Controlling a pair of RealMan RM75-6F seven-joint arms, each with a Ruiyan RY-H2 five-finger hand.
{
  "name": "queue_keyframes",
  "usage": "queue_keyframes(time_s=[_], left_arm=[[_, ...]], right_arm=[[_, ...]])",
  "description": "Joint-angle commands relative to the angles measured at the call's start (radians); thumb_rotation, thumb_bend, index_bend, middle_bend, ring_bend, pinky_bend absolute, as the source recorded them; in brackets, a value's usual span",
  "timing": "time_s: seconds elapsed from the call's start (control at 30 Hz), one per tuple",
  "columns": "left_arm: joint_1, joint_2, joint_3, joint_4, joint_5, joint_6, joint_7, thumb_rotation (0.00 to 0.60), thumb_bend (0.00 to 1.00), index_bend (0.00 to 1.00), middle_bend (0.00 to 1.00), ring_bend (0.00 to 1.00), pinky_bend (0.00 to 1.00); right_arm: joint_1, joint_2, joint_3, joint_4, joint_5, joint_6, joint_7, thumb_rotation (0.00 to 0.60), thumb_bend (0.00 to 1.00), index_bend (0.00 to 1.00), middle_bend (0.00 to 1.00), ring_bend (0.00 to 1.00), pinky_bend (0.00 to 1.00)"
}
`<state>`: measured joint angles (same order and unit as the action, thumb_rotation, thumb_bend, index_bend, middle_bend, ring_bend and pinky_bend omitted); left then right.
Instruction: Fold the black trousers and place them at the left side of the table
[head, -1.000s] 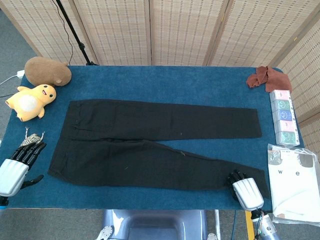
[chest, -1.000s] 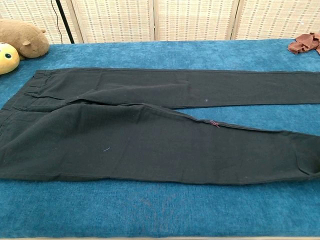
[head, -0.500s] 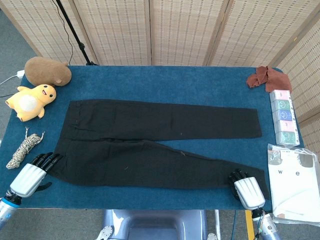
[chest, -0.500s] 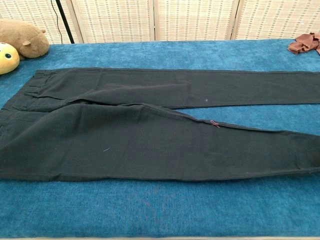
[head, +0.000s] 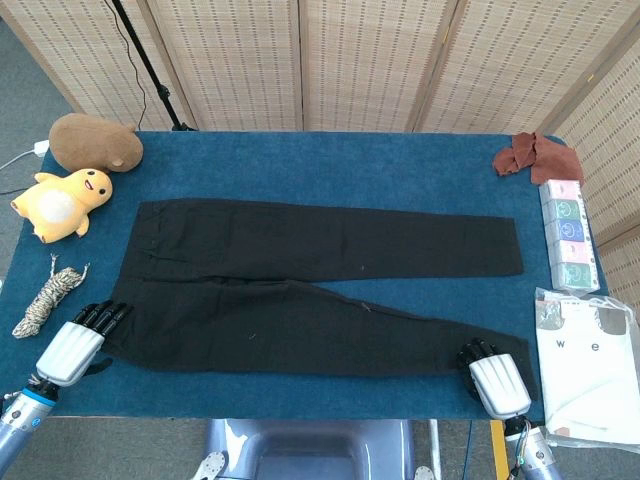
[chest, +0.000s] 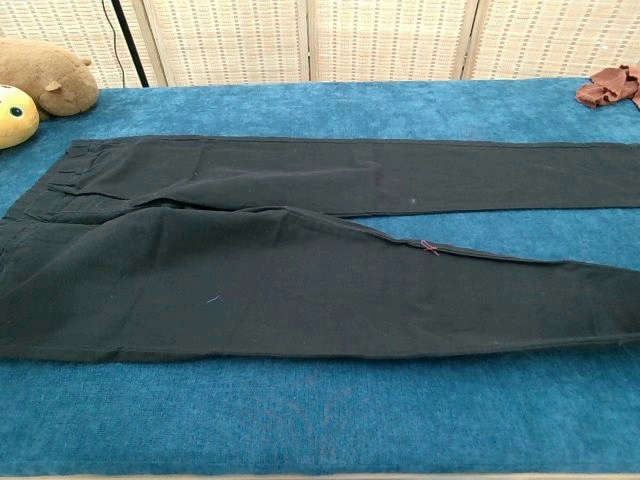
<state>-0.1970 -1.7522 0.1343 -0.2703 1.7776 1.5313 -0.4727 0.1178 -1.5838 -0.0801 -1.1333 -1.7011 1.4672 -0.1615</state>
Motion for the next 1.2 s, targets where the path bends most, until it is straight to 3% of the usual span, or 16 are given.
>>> queue_keyframes(time_s=[0.03,0.17,0.33,0.43,0.73,1.0,1.2], left_arm=[[-0.004,-0.008,0.001,0.009,-0.006,-0.007,-0.002,0.600,0.05,0.12,0.19,0.15,0.22],[-0.010,-0.017,0.007,0.017,-0.011,-0.014,-0.001,0.600,0.17,0.13,0.20,0.16,0.22],[-0.014,-0.024,0.013,0.023,-0.016,-0.019,0.004,0.600,0.42,0.20,0.24,0.20,0.23],[-0.014,-0.027,0.016,0.027,-0.018,-0.020,0.007,0.600,0.51,0.25,0.27,0.23,0.24],[-0.016,-0.032,0.025,0.033,-0.023,-0.006,-0.007,0.600,0.50,0.36,0.37,0.30,0.24],[-0.018,-0.046,0.014,0.045,-0.040,0.020,-0.018,0.600,0.52,0.60,0.60,0.43,0.43],[-0.018,-0.050,0.017,0.053,-0.045,0.020,-0.025,0.600,0.54,0.68,0.67,0.47,0.48]], right_arm=[[0.000,0.000,0.000,0.000,0.000,0.001,0.000,0.600,0.77,0.59,0.43,0.31,0.48],[0.000,0.000,0.001,0.000,0.002,0.000,-0.001,0.600,0.77,0.59,0.43,0.31,0.48],[0.000,0.000,-0.001,0.000,0.002,-0.001,-0.001,0.600,0.78,0.59,0.43,0.31,0.48],[0.000,0.000,-0.001,0.001,0.002,-0.001,-0.001,0.600,0.78,0.59,0.43,0.31,0.48],[0.000,0.002,-0.003,-0.003,0.004,-0.005,0.002,0.600,0.78,0.60,0.43,0.31,0.48],[0.001,0.004,-0.003,-0.009,0.008,-0.009,0.006,0.600,0.78,0.60,0.43,0.31,0.48],[0.001,0.004,-0.004,-0.010,0.009,-0.012,0.007,0.600,0.78,0.60,0.43,0.31,0.48]])
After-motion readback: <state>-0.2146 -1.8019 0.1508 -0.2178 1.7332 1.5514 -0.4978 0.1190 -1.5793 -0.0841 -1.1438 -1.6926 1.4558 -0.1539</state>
